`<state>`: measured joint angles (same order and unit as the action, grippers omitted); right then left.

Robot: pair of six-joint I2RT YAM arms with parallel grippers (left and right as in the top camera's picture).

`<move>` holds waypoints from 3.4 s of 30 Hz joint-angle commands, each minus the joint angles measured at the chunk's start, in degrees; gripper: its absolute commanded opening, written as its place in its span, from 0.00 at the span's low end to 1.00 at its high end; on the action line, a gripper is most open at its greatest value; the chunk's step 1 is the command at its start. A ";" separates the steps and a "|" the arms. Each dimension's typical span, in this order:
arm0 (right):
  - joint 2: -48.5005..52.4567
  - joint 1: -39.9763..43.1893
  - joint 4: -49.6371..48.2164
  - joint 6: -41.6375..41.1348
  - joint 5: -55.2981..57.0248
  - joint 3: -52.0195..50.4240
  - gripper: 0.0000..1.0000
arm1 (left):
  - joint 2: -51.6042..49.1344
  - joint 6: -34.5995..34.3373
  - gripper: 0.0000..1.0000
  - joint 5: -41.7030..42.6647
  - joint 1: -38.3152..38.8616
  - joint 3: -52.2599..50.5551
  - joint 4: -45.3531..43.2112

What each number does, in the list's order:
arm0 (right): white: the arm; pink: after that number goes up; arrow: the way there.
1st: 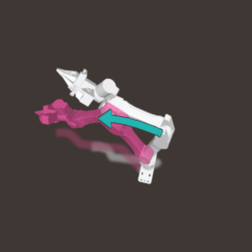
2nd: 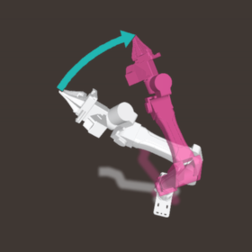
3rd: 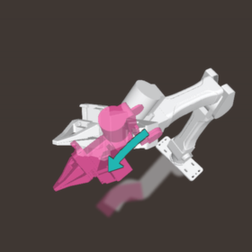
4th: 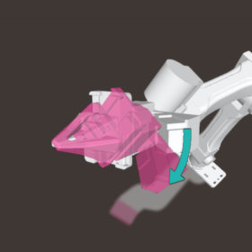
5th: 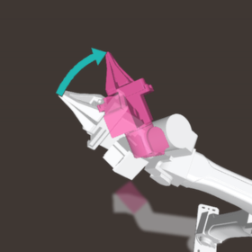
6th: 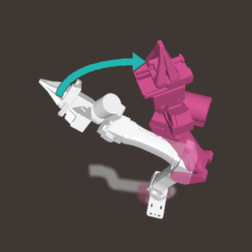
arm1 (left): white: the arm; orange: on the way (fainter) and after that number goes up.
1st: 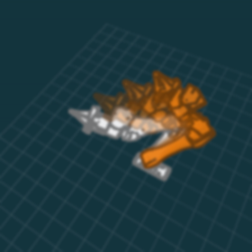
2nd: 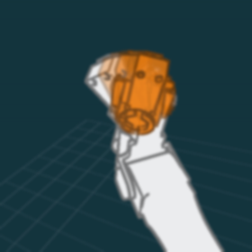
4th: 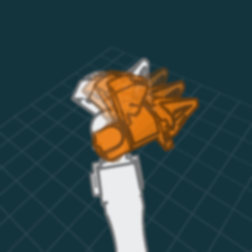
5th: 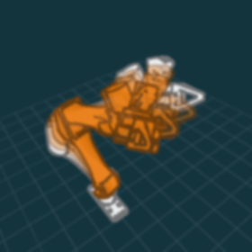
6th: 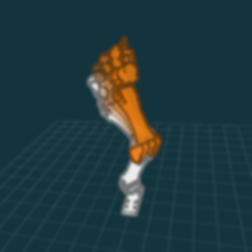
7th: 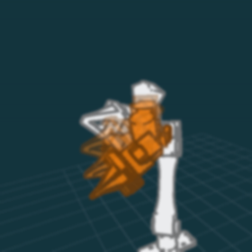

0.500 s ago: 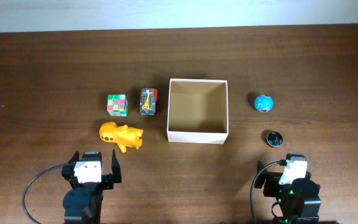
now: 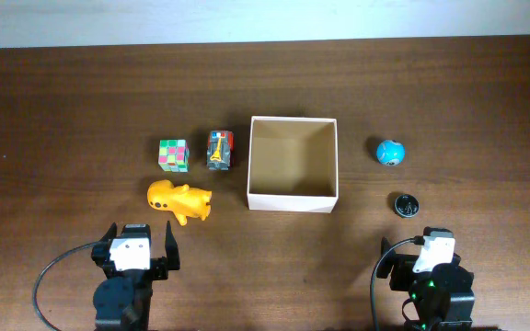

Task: Pack container
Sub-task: 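Move the left gripper toward the Rubik's cube beside the box, then grasp the Rubik's cube with the left gripper and lift it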

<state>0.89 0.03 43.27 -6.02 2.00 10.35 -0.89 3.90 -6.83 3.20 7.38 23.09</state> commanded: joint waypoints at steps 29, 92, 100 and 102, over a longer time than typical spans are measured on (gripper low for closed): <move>-0.70 0.46 -0.02 -0.20 -0.28 -0.24 0.99 | 0.59 0.92 0.99 0.63 0.07 -0.50 -0.15; 78.03 23.47 33.44 -3.91 -20.09 67.82 0.99 | -97.63 0.92 0.99 10.78 -2.25 74.88 28.85; 78.03 27.74 34.38 -3.91 -21.53 67.82 0.99 | -106.49 2.01 0.99 8.90 -2.25 74.88 22.67; 78.03 27.74 34.36 -3.89 -21.51 67.82 0.99 | -108.63 2.23 0.99 8.92 -2.25 74.88 21.84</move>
<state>78.81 27.35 77.76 -9.47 -18.20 77.06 -106.78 4.34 2.96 1.15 81.38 45.56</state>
